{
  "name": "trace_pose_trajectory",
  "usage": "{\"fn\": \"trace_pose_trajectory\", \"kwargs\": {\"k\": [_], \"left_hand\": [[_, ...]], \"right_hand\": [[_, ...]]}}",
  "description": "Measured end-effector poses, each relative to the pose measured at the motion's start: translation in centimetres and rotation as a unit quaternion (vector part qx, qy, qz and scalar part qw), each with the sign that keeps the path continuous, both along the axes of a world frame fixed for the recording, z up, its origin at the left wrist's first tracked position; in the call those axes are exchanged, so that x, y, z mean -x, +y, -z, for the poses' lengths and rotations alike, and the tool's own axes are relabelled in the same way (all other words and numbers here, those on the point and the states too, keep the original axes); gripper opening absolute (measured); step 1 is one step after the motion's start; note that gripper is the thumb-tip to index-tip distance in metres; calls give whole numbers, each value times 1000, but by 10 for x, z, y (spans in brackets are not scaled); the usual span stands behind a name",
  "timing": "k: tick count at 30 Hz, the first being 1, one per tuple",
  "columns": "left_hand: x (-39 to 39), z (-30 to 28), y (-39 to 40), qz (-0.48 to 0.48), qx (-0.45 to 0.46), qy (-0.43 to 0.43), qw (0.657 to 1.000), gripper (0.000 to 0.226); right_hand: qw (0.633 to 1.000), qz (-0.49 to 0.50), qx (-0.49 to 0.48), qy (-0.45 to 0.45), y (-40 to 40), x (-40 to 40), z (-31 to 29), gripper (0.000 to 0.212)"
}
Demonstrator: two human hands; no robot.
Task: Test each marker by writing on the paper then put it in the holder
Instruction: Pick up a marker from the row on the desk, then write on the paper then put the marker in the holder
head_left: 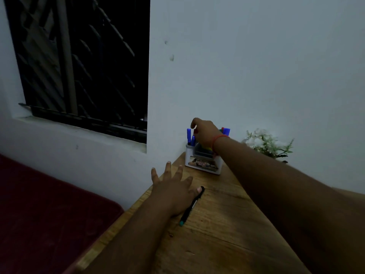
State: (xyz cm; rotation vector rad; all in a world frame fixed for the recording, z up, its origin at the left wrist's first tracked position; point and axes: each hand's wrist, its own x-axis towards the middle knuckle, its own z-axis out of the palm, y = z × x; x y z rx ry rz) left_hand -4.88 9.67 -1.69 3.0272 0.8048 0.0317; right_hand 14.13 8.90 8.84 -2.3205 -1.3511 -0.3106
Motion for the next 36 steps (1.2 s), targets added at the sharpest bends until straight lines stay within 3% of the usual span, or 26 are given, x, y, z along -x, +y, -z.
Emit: {"fn": "trace_pose_trajectory", "kwargs": {"k": [6,10,14,23,29,33,36], "left_hand": [[0,1,0,15,8,-30,999,68],[0,-2,-5,30,1,-111,993,48],[1,-3,-9,33,-8,-136,990,30],[-3,-6,-27,76,8,-123,989,40],[-20,-15,-64,115,-34,-63,991,24],[-46,-25,-104,134,40,-136,981,19],[-74,-36,-153,162,166,-267,936,21]], "right_hand": [[1000,-6,4,-27,-27,2,-5,47],[998,-32,13,-50,-77,10,3,50],[995,-56,7,-77,-139,23,23,46],[996,-68,43,-30,-277,62,75,37],[999,-44,3,-2,-355,56,69,39],[999,2,-17,33,-391,36,67,33],[990,16,-91,105,-402,23,79,27]]}}
